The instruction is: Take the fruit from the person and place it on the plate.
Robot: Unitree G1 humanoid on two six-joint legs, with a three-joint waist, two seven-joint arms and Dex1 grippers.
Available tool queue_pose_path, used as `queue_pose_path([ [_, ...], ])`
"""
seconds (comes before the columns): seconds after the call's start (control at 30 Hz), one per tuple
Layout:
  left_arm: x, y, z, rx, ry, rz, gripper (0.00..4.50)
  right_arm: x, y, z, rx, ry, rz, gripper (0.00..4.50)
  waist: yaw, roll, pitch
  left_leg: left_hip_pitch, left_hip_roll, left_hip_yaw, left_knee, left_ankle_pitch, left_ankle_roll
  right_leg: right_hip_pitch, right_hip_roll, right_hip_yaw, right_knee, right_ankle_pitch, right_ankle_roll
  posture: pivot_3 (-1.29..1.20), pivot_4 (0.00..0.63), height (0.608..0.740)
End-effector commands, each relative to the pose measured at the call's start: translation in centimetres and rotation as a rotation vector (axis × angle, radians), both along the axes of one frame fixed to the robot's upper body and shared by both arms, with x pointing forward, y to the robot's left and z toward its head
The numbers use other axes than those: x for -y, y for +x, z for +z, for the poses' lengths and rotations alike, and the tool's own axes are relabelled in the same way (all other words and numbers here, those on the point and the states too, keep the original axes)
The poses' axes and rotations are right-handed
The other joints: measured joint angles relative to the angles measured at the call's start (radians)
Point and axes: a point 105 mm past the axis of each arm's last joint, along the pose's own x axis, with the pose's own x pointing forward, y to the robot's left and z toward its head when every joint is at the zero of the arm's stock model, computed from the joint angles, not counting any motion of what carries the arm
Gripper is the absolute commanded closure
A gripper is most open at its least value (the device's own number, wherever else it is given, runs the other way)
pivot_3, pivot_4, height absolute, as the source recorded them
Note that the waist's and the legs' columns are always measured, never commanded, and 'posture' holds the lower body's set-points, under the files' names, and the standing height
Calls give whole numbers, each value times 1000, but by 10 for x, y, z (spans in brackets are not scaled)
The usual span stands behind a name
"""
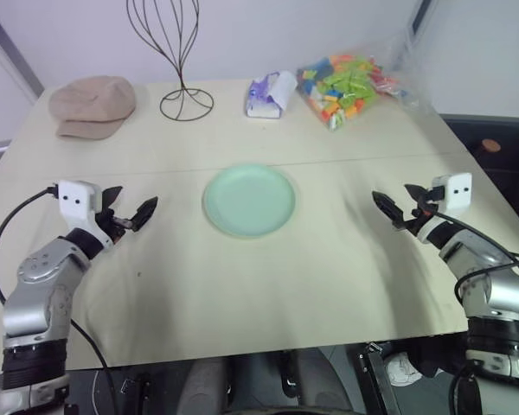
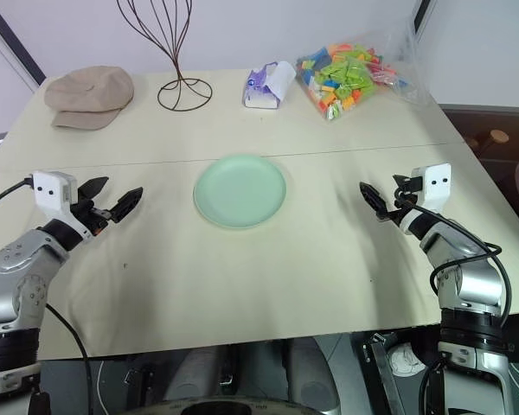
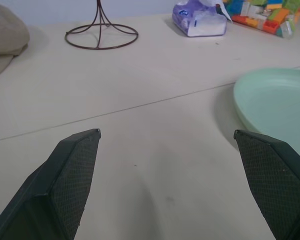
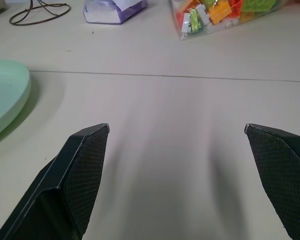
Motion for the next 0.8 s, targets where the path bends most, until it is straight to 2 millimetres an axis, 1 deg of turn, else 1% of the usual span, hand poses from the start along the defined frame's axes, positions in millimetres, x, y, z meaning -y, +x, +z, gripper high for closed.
queue_pose_path([
  [0.03,-4,-3,13,44,-14,8,0,-4,1,11,54,-5,11,57,0,0,0,0,0,0,0,0,0,0,0,0,0,0,0,0,150,740],
  [0.8,-7,-6,11,51,18,22,0,-5,2,11,52,-6,17,57,0,0,0,0,0,0,0,0,0,0,0,0,0,0,0,0,150,740],
])
